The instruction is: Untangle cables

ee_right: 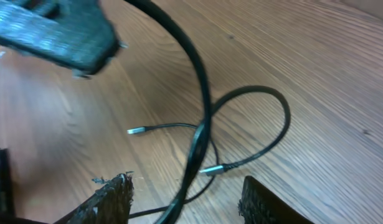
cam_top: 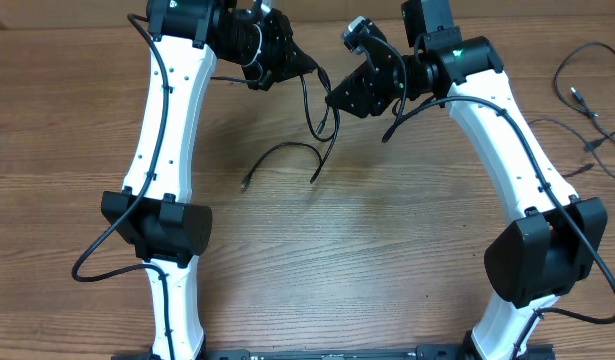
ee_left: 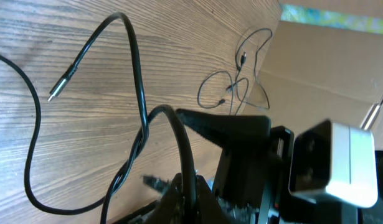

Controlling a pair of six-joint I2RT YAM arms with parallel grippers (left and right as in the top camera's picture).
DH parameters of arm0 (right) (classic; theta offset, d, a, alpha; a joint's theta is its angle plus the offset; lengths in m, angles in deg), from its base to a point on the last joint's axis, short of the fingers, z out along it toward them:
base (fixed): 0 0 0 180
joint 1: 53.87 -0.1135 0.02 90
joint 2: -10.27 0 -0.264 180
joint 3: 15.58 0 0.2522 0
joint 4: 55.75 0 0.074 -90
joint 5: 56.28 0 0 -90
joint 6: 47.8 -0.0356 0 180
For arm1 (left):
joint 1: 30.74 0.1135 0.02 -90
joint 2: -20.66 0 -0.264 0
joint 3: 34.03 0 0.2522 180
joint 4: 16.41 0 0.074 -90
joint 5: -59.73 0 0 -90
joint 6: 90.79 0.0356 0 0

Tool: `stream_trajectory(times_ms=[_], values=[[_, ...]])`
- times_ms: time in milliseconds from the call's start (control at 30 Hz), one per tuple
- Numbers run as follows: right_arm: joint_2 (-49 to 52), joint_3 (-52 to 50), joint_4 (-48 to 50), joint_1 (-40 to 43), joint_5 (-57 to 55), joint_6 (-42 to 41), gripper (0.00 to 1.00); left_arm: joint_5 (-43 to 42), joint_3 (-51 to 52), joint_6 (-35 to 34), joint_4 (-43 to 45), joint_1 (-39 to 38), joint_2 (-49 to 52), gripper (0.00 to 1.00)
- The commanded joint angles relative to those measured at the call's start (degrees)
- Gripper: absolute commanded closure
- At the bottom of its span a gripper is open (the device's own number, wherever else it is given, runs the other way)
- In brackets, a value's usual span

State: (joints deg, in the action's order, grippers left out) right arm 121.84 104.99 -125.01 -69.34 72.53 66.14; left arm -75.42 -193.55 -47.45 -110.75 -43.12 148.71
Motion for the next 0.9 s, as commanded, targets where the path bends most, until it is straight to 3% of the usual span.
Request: stream_trajectory(times_ms=[0, 300, 533, 633, 867], values=[[-0.20, 0.02, 0.07, -0.09, 2.89, -0.39, 0.50, 0.07, -0.22, -5.11, 0.04, -0.42, 0.09, 0.96], [2.36, 0.02, -0.02, -0.55, 0.70, -0.39, 0.64, -5.68, -0.22, -6.34, 0.04, -0.44, 0.09, 0.96], [3.65, 0.02, 0.39, -0.55, 0.72, -1.60, 0.95, -5.25, -0.22, -6.32, 0.11, -0.42, 0.09, 0.96], [3.65, 0.02, 0.81, -0.55, 0.72, -1.66, 0.96, -4.00, -0.22, -6.29, 0.44, -0.39, 0.09, 0.96], [3.63, 0.02, -1.62, -0.55, 2.27, -1.42, 0.96, 9.99, -0.22, -6.32, 0.48, -0.37, 0.09, 0.96]])
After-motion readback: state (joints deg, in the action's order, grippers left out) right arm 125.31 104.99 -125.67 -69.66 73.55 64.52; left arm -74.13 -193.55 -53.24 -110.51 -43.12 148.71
